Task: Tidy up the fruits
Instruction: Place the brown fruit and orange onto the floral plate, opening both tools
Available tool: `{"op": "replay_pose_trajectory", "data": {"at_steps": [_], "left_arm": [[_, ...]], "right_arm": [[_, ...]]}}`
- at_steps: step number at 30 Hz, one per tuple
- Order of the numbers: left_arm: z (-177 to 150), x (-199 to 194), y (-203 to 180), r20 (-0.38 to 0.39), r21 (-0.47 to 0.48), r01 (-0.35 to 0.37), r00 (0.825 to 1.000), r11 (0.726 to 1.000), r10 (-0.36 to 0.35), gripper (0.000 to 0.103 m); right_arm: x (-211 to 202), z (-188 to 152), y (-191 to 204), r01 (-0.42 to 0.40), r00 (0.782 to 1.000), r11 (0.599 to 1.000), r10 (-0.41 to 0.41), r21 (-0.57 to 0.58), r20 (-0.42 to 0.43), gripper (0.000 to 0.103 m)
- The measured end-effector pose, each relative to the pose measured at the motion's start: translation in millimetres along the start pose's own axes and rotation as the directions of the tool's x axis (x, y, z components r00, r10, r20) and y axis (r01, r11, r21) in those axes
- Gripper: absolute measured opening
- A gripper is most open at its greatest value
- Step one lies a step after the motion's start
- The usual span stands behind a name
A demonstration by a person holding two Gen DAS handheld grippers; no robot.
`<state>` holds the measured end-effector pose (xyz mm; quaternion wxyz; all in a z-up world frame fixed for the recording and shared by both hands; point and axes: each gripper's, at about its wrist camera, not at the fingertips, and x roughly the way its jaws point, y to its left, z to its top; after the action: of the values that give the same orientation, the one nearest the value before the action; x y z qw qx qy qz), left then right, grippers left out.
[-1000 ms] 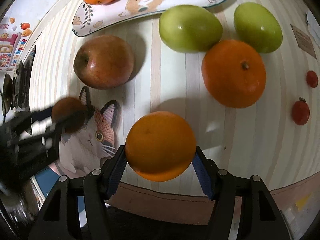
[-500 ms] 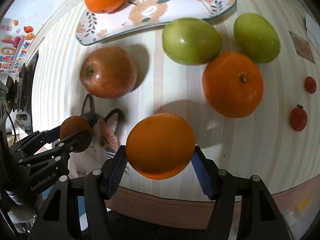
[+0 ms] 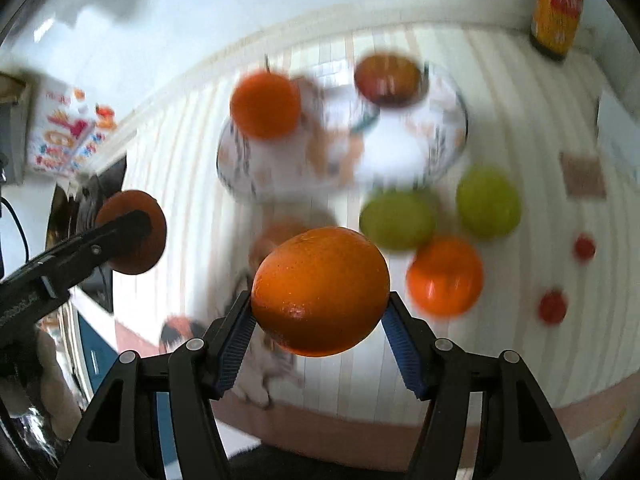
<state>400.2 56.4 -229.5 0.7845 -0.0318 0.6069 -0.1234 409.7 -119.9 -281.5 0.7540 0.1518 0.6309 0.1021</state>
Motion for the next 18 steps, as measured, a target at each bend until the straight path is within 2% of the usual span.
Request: {"op": "replay_pose_trajectory", "data": {"at_steps": [4,9,14,18], "left_arm": [[26,41,7,-0.055,-0.016,-0.042,0.998,0.999,0.041,0.05],[43,88,25,-0.15,-0.035,-0.09,0.985,0.995,0.084,0.05],[53,106,30,-0.187,-0.041,-0.119,0.976,0.992,0.109,0.051],[55,110,29,-0.21,-0.057,-0.102,0.974,0.993,0.088,0.051]], "right_arm": [[10,41,-13,0.07,0.997,0.997,-0.071,0.014,0.027,0.066],[47,75,-38,0.159,0.987,0.987,-0.158,0.033,-0.021,0.066],[67,85,-55,0.19,0.98,0.981,-0.187,0.036,-0.074,0.067],[76,88,-64,0.165,0.982,0.984,-0.158,0.062,-0.1,0.07]]}}
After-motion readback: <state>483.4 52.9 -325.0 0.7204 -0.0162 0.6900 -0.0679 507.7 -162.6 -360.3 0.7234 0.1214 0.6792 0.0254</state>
